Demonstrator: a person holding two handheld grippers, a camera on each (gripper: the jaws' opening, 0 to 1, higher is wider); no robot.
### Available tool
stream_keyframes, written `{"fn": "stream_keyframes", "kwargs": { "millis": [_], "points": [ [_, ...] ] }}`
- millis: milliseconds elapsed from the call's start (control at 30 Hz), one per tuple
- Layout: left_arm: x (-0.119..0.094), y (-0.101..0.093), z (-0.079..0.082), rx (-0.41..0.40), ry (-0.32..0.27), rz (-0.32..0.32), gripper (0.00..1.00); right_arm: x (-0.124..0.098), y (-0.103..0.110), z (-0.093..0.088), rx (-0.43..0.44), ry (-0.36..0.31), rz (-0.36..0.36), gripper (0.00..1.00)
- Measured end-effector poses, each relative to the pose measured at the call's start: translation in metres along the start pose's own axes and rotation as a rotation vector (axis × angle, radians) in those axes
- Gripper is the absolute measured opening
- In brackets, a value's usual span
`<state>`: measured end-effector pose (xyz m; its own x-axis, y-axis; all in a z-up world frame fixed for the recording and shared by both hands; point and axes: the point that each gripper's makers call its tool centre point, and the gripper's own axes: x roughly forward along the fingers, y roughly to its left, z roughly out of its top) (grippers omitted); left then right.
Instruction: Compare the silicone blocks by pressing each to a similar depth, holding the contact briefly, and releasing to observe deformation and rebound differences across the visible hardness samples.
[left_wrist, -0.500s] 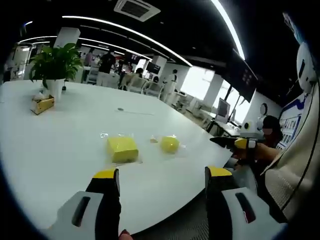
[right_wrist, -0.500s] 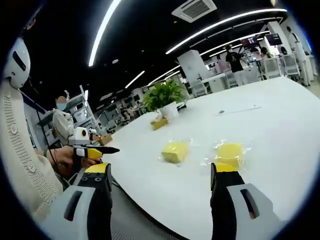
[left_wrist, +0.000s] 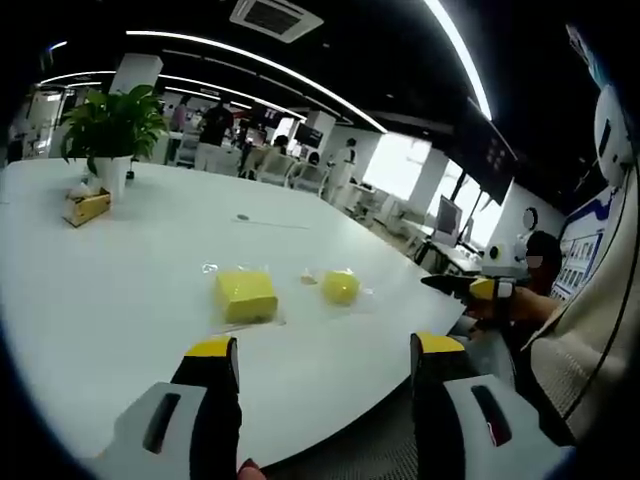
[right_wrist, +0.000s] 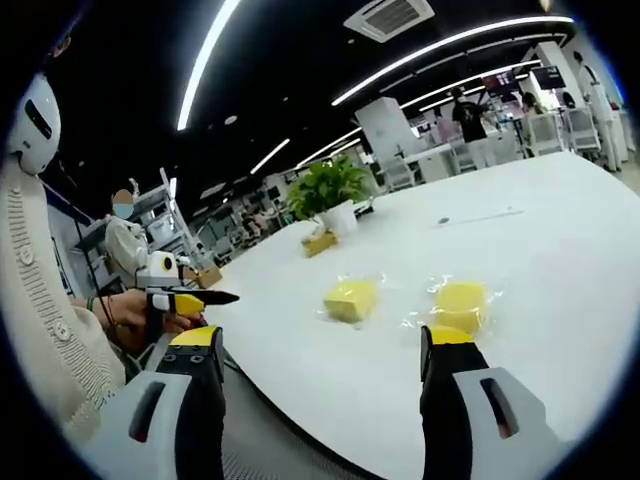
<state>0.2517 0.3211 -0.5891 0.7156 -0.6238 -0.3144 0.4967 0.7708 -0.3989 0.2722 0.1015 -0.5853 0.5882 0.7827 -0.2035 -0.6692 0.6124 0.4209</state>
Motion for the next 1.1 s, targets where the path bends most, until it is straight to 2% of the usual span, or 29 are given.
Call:
{"fn": "stream_keyframes", "kwargs": {
  "millis": [1100],
  "points": [
    [-0.0011, 0.0021, 0.0008, -0.012, -0.006, 0.008, 0.7, 0.0002, -0.002, -0.0006, -0.011, 0.004, -0.001, 0.74]
  ]
}}
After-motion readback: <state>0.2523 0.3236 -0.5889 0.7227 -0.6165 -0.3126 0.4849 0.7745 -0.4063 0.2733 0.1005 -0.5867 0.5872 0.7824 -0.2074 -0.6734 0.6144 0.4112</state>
